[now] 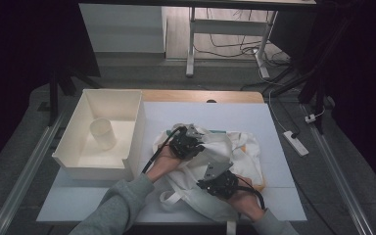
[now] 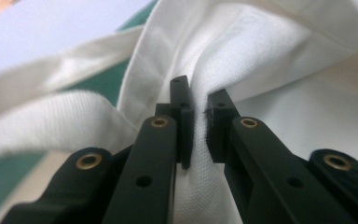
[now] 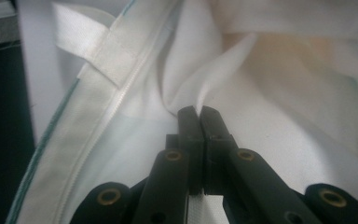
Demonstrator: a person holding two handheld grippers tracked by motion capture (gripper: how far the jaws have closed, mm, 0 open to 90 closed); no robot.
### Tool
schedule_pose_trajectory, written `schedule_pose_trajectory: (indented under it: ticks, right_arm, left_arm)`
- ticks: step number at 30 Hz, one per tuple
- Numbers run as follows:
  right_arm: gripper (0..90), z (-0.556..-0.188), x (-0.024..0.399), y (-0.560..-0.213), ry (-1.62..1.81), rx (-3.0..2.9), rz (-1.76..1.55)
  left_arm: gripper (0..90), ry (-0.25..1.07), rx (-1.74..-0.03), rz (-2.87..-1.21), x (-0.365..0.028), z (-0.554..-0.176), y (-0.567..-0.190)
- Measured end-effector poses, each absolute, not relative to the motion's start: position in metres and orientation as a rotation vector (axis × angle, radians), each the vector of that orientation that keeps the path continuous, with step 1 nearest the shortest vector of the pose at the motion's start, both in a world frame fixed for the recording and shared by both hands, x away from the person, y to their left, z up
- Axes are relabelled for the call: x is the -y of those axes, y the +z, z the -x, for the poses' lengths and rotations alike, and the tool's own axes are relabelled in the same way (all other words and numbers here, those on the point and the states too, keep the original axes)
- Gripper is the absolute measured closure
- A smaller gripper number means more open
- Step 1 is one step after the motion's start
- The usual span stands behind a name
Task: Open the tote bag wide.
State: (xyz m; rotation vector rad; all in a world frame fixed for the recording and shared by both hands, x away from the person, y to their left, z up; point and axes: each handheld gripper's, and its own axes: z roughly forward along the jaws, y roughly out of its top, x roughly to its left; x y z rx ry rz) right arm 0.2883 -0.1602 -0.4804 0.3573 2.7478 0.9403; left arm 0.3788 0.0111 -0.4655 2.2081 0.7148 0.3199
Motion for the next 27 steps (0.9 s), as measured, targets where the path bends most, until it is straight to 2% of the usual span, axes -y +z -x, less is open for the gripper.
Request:
schedule_pose_trajectory:
  ticks: [17,20,27]
  right_arm:
    - [89.8,-0.254,0.172,-0.475,0.988,-2.851,-0.194]
    - [89.8,-0.245,0.182,-0.474,1.006,-2.854,-0.186]
    - [89.4,-0.248,0.190,-0.481,0.997,-2.876,-0.220]
  left_arm:
    - [84.3,0.352,-0.779,-2.181,-0.024,-0.388,-0.459]
    - [84.4,0.316,-0.796,-2.189,-0.026,-0.394,-0.464]
    - [84.4,0.321,-0.800,-2.219,-0.018,-0.396,-0.471]
